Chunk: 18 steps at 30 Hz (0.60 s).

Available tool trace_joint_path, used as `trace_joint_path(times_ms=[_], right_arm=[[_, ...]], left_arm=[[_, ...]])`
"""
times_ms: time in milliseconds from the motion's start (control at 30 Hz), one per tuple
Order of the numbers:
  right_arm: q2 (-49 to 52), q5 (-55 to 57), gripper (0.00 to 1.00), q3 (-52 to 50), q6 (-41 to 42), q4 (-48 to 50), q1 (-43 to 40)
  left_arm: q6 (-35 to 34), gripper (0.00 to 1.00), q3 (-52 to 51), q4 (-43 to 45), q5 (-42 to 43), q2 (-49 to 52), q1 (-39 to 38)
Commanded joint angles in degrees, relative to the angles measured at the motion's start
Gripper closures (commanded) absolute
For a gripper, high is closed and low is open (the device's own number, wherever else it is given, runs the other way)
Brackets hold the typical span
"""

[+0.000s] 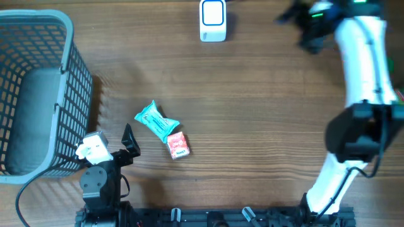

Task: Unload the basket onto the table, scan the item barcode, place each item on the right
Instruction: 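Reach the right gripper to the teal wipes pack and grasp it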

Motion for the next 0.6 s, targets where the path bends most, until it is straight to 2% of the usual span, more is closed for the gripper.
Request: trace_joint_path(times_ms=[0, 67, 233, 333, 467, 500, 567], right_arm=[[0.92, -4.26, 0.0, -4.87, -18.36, -0.07, 12.85], [1.09, -4.0, 0.0, -7.43, -21.18, 1.22, 19.12], [1.64, 0.96, 0.01, -16.46, -22.97, 14.67, 34.21], [2.58, 0.96, 0.0, -20.04, -25.35, 22.75, 39.98], [7.32, 0.94, 0.01, -20.04, -26.32, 27.67, 44.39], [8.96, 0.96, 0.04, -20.04, -26.29, 28.28, 44.78], [10.95, 0.96, 0.23, -20.04, -26.03, 28.35, 44.74]], left_arm=[[1.09, 0.0, -0.15, 0.22, -0.94, -0.2, 0.24], [1.09, 0.0, -0.15, 0.22, -0.94, -0.2, 0.24], [1.09, 0.0, -0.15, 0.22, -0.94, -0.2, 0.24], [1.09, 0.0, -0.15, 0.22, -0.94, -0.2, 0.24], [1.09, 0.0, -0.15, 0.22, -0.94, -0.2, 0.24], [1.09, 0.0, -0.15, 0.22, -0.94, -0.2, 0.24], [1.09, 0.0, -0.15, 0.22, -0.94, -0.2, 0.24]])
